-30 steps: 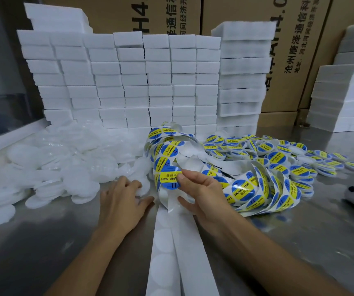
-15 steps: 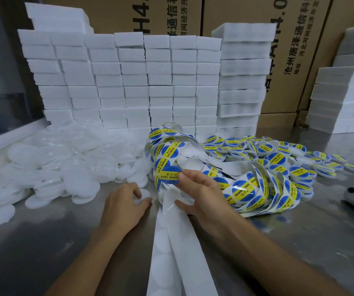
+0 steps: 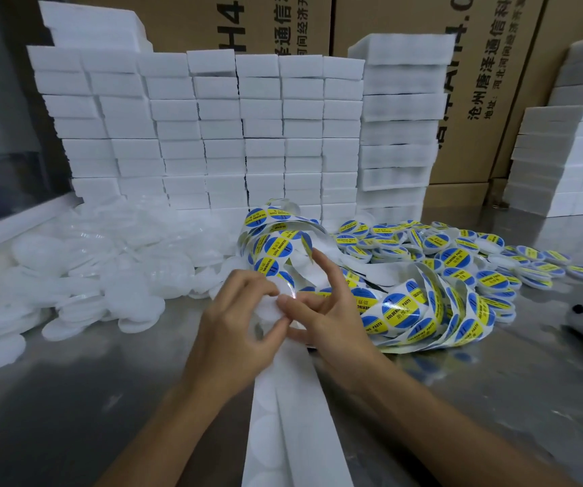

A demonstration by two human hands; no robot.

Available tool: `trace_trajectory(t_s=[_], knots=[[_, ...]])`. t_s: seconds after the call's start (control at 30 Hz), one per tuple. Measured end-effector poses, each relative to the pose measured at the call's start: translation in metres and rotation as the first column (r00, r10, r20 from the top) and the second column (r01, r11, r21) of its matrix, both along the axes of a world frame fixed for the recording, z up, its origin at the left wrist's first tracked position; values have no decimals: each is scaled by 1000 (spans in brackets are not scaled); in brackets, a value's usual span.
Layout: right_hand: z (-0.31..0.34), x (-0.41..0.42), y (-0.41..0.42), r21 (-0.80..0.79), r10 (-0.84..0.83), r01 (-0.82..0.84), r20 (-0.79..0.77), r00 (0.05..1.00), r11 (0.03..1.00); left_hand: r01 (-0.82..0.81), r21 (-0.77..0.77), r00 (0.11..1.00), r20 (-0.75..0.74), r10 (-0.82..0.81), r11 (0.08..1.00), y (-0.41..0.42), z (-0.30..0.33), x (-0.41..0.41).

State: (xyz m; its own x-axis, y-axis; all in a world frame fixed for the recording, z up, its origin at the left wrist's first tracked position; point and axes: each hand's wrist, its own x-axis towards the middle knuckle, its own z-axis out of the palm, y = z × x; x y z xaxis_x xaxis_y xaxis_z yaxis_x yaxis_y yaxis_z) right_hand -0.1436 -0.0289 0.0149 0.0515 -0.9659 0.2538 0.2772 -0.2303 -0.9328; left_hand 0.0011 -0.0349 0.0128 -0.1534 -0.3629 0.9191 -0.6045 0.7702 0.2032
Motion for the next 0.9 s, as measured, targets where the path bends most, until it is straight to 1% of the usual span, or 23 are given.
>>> trace_trajectory(t_s=[0.03, 0.07, 0.1, 0.13, 0.17, 0.2, 0.23, 0.27, 0.3, 0.37, 0.47, 0.53, 0.63, 0.73, 0.8, 0.9], knots=[[1, -1, 0, -8, -13, 13, 6, 1000, 1000, 10, 3, 1000, 7, -10, 1000, 1, 1, -2], [2, -2, 0, -13, -26, 26, 8, 1000, 1000, 15, 32, 1000, -17, -15, 999, 2, 1, -4], [4, -3, 0, -13, -42, 42, 4, 999, 999, 46, 108, 994, -103, -35, 993, 4, 1, -6], [4, -5, -1, -10, -60, 60, -5, 998, 998, 128, 233, 965, -254, -67, 964, 5, 2, -7], [5, -5, -1, -8, -76, 76, -9, 997, 997, 260, 365, 894, -440, -80, 894, 7, 4, -9], [6, -5, -2, -8, -86, 86, -6, 996, 996, 406, 452, 795, -604, -63, 794, 8, 6, -10], [7, -5, -2, -10, -91, 91, -1, 996, 996, 522, 488, 700, -714, -24, 699, 8, 7, -11], [6, -6, -3, -12, -93, 92, -2, 996, 996, 588, 508, 643, -766, 17, 629, 6, 7, -10], [6, -6, -4, -14, -94, 94, -12, 996, 995, 632, 518, 610, -792, 43, 577, 4, 7, -10], [4, -7, -4, -16, -107, 106, -31, 994, 994, 686, 507, 552, -830, 81, 522, 3, 7, -7], [2, -5, -4, -20, -166, 165, -52, 985, 986, 747, 457, 451, -882, 138, 484, 2, 7, -5], [5, -7, -6, -47, -232, 230, -46, 972, 972, 762, 428, 404, -901, 159, 487, 1, 7, -4], [14, -18, -9, -96, -316, 313, -20, 948, 945, 758, 416, 372, -908, 191, 502, -2, 7, -1], [19, -26, -9, -114, -263, 265, 28, 964, 958, 771, 404, 349, -915, 205, 492, -2, 7, 0], [18, -25, -8, -135, -224, 220, -15, 975, 966, 785, 386, 338, -922, 188, 485, -2, 7, 0], [13, -20, -8, -136, -207, 195, -86, 974, 971, 798, 381, 359, -923, 140, 467, -1, 8, 0]])
